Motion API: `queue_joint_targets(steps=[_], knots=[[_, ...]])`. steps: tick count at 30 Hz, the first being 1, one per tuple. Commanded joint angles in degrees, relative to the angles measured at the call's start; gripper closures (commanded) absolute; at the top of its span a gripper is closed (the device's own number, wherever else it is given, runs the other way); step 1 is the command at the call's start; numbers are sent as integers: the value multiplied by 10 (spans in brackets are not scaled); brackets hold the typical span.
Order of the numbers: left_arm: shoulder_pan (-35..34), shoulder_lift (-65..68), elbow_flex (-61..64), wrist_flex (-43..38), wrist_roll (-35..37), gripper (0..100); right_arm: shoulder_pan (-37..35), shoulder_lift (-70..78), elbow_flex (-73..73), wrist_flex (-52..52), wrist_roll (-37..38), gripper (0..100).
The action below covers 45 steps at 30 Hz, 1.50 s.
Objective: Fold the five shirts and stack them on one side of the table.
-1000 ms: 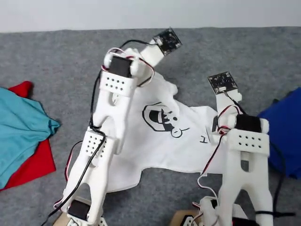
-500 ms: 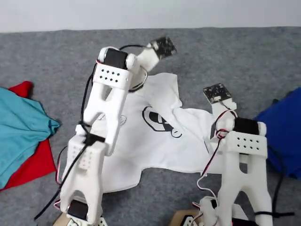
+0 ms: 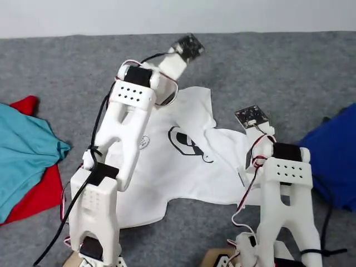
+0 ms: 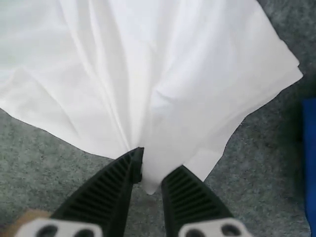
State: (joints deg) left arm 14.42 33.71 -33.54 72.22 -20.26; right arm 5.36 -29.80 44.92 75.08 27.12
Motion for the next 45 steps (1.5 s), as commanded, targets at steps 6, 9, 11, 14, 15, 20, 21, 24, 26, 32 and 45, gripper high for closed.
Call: queue_joint_targets(steps=[6,9,11,14,15,20,21,24,26,32,45], knots=[[74,33,-4,-56,48,794,-2,-25,-4,-1,1,989],[77,55,-4,-92,68,793,-2,-25,-4,0,1,989],[75,71,-4,-120,80,793,-2,-25,-4,0,1,989],[75,90,-7,-140,84,793,-2,-25,-4,0,1,989],[75,98,-15,-140,84,794,-2,-25,-4,0,1,989],[73,159,-58,-119,80,811,-2,-26,-4,0,0,989],[73,173,-71,-104,80,824,-2,-26,-4,0,0,989],[71,206,-141,-43,80,853,-2,-26,-4,0,0,989],[71,230,-189,-6,69,890,-2,-26,-4,0,0,989],[71,280,-335,78,20,1000,-2,-26,-5,0,0,989],[26,237,-592,285,18,999,-2,-26,-7,58,-14,989]])
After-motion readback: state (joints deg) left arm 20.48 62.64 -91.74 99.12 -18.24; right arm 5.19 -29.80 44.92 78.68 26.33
